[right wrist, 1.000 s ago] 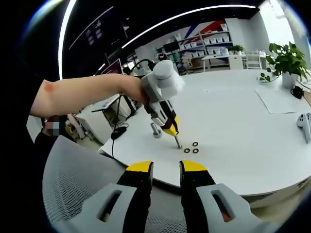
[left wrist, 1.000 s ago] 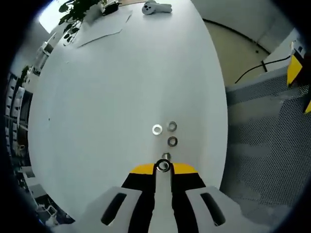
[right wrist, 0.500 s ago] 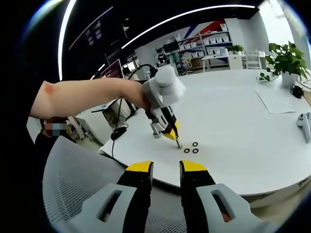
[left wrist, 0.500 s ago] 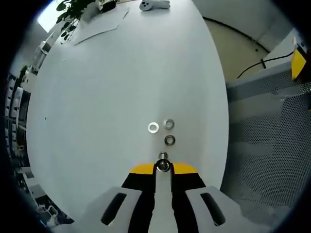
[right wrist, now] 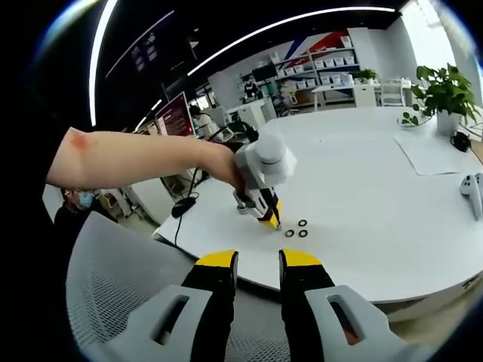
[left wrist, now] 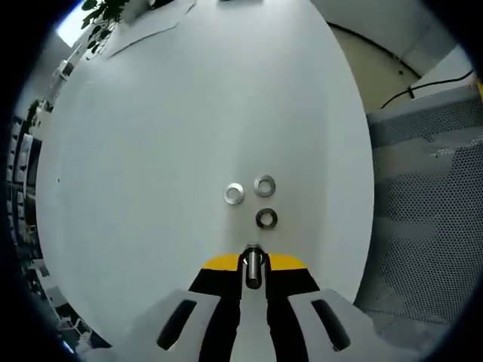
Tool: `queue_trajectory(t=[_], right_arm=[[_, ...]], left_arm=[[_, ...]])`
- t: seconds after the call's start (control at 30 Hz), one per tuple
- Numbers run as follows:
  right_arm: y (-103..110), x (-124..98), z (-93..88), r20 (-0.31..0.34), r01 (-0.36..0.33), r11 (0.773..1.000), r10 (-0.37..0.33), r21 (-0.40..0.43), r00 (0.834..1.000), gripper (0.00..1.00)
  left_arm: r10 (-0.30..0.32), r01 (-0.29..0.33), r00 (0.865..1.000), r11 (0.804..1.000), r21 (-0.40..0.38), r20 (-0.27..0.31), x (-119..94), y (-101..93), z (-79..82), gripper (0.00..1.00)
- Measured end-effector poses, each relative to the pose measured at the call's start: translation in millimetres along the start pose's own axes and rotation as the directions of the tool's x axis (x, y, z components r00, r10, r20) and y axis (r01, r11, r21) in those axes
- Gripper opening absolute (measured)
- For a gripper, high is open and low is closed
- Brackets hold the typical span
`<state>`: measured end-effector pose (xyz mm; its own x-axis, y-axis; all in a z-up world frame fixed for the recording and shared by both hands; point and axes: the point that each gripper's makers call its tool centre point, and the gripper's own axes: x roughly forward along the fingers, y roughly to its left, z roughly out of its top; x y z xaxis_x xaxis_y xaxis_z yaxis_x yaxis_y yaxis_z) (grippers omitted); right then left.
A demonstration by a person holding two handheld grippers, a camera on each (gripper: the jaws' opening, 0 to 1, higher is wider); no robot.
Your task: Place the washer onto the threaded stud by aligning its center hole with the stud, sliding it down to the base, and recovering from edge contact or off-axis alignment until the washer reaches the visible bottom stop.
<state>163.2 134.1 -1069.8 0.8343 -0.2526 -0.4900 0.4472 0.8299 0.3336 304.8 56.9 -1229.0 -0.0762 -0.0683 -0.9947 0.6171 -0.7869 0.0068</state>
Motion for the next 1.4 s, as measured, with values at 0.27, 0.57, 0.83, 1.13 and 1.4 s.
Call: queue_trajectory(t=[0.27,0.57,0.83,1.13,1.4], right_arm=[[0,0,-1.1,-0.005,-0.004,1.000,0.004,-0.002,1.000,0.25],[2,0,-4.3,-0.027,-0.016,1.000,0.016,-0.012,1.000,0.25],[3,2,-4.5,-0.039,-0.033,0.999,0.032,-0.027,0.999,0.25],[7,2,-6.1,-0.053,-0.051,0.997,0.048,-0.049,0.997,0.25],[10,1,-6.3,-0.056,-0.060,0.996,0.056,-0.066,0.997,0.27]], left_arm=[[0.002,-0.001,1.000,0.999,0.035,-0.003,4,-3.4,-2.6,0.09],[0.012,-0.009,0.999,0.998,-0.054,0.052,-9,-8.5,-10.1,0.31],[0.119,-0.092,0.977,0.984,-0.156,0.178,-60,-3.7,-14.9,0.38],[0.300,-0.227,0.913,0.937,-0.265,0.278,-124,-6.6,-36.5,0.51],[0.426,-0.267,0.830,0.870,-0.415,0.359,-176,-28.0,-58.0,0.57]])
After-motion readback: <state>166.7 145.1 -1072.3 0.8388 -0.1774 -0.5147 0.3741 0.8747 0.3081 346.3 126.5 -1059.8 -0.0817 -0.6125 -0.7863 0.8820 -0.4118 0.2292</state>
